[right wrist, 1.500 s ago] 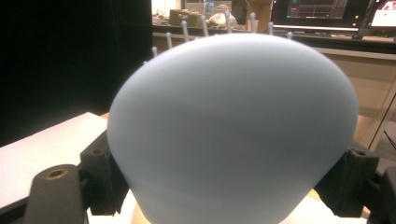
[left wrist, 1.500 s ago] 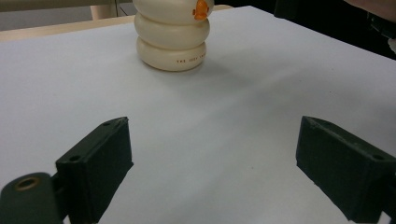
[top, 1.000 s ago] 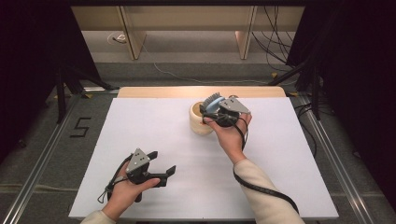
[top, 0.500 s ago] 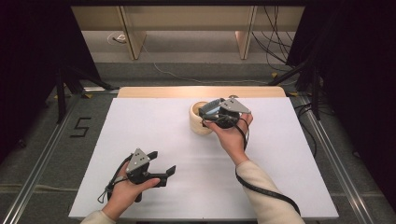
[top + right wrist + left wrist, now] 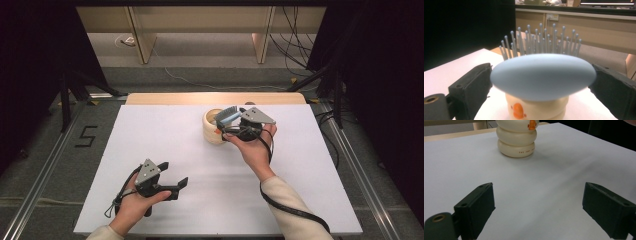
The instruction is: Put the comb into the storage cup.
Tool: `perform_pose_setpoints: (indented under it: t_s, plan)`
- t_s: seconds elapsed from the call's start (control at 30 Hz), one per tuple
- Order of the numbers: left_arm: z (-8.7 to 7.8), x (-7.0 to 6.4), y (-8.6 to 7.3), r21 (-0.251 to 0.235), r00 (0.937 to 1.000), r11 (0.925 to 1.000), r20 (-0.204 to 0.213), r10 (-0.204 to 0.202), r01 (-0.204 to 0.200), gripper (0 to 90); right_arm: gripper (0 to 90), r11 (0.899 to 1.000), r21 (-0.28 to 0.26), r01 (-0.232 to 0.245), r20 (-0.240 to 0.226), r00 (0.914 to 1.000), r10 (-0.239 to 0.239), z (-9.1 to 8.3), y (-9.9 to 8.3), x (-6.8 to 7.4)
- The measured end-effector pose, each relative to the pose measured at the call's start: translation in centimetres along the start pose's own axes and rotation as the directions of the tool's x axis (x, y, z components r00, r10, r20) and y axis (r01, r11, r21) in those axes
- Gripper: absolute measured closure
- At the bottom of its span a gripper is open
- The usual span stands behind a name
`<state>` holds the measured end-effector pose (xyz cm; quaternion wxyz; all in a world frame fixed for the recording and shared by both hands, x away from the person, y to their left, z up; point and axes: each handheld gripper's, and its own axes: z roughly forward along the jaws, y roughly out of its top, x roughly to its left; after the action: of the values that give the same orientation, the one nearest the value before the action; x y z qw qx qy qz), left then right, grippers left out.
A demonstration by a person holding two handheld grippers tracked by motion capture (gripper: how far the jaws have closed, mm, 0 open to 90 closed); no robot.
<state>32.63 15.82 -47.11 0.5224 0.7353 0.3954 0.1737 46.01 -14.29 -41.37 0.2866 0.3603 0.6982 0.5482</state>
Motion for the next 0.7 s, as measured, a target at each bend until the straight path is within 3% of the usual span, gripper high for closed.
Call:
perform_pose_setpoints:
  t_s: [0.7]
  plan:
    - [0.0, 0.1, -0.1, 0.004, 1.0000, 1.0000, -0.005, 0.001, -0.001, 10.1, 6.9, 0.999, 0.025, 0.024, -0.028, 0.9993, -0.024, -4.9, -1.1, -1.5]
